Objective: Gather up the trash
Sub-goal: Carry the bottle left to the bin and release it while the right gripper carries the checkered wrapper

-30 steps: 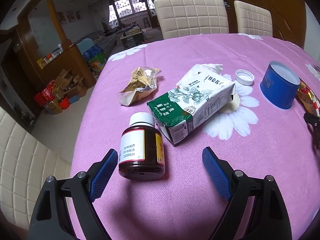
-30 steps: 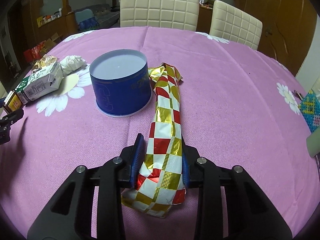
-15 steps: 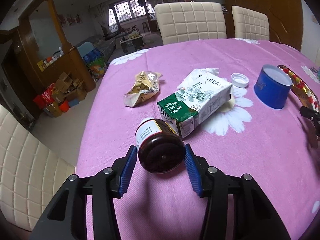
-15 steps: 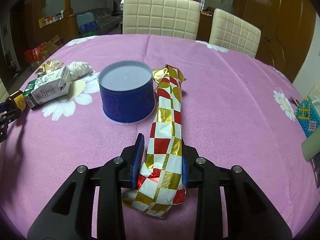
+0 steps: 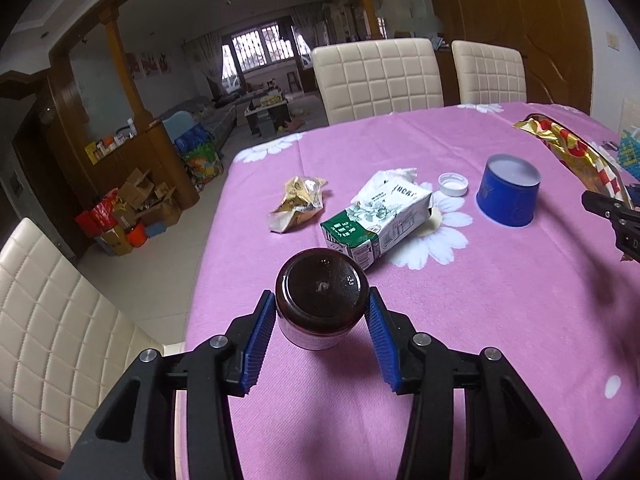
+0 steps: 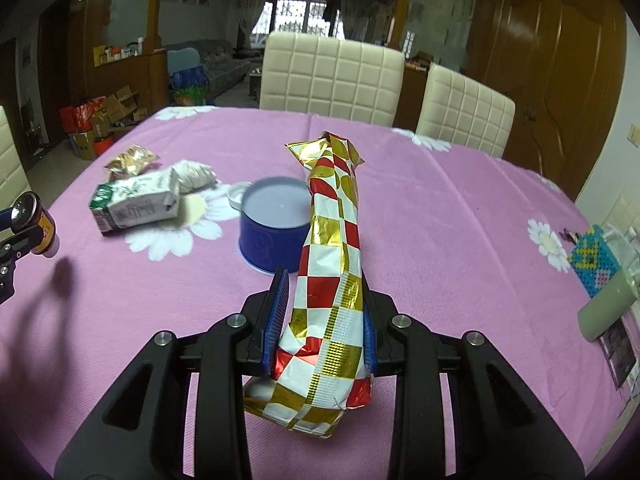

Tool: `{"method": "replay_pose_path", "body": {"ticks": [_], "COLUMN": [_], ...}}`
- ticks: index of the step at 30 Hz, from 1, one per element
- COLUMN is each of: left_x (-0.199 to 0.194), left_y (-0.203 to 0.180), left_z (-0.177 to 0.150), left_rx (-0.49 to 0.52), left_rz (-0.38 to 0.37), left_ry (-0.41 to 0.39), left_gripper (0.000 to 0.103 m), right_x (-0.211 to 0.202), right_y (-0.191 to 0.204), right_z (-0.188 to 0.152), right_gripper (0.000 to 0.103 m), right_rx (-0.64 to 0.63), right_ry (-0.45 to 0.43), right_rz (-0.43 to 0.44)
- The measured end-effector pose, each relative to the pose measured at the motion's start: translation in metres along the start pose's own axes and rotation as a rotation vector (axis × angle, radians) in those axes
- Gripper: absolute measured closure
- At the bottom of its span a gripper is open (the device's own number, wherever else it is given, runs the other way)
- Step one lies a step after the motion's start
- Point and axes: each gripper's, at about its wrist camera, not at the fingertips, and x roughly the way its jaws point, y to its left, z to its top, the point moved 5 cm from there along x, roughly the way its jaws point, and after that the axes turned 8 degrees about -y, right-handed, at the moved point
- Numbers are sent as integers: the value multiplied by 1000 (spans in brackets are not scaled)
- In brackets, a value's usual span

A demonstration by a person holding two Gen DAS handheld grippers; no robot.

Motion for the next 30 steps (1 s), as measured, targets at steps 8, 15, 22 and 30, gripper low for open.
{"method": "replay_pose_path", "body": {"ticks": [8, 15, 22, 30], "left_x": [-33, -55, -73, -86], "left_y": [8, 20, 36, 63], "left_z": [-1, -5, -13, -23], "left_rx": [3, -8, -27, -67], "left_rz": [23, 45, 69, 115], "left_ry": [-51, -84, -108, -125], "left_gripper": [58, 58, 58, 58], "right_x": [-32, -53, -68, -81], "right_y": [22, 46, 74, 111], "right_z": [11, 18, 22, 27], "right_gripper": [70, 70, 70, 70], "right_rx": [-42, -82, -137, -191], "right_ry": [-62, -102, -129, -150], "right_rz": [33, 74, 125, 222]}}
